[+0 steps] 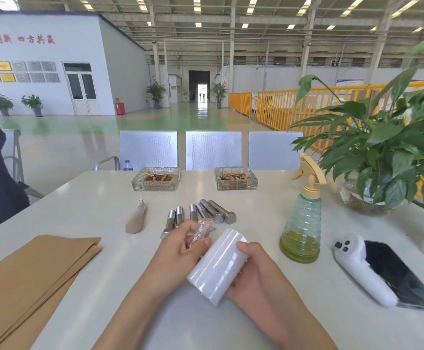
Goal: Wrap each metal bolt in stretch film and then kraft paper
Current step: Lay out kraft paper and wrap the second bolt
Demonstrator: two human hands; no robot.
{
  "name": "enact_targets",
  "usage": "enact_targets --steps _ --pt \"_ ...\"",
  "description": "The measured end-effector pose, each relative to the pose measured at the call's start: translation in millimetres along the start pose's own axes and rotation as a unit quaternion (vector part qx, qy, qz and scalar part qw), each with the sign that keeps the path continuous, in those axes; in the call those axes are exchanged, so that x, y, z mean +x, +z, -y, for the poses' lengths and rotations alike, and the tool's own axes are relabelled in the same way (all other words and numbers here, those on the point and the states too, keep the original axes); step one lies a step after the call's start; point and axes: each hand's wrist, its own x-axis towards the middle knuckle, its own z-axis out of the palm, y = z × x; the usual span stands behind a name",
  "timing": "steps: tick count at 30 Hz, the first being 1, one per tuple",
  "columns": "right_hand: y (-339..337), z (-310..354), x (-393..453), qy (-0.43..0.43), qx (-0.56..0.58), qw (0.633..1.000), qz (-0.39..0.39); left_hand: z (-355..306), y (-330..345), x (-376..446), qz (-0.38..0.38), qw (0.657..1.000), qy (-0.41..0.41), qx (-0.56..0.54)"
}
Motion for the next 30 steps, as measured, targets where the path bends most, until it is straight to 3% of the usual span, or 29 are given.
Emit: enact_targets --steps 4,8,13,17,24,30 --pt "-5 -2 0 -0.009 -0.03 0.999 -0.012 2 7 3 -0.017 0.999 0.007 0.05" --pt "-12 0 -3 -0.015 -0.034 0.999 -0.032 4 3 7 -0.001 0.984 -0.131 -0.123" --pt "-18 7 -8 -0.019 -0.003 0.998 -0.057 6 -13 0 0.089 0.986 -0.088 -0.109" --pt "-7 5 -10 0.006 -0.037 0.999 -0.024 4 -11 1 0.072 0.989 -0.089 -0.088" --pt "-2 0 -6 0.006 -0.017 1.0 0.006 8 4 0 -0.046 0.991 0.036 0.119" --pt "-2 -1 -5 0.005 -0.024 1.0 -0.012 9 6 3 -0.061 0.955 0.106 0.269"
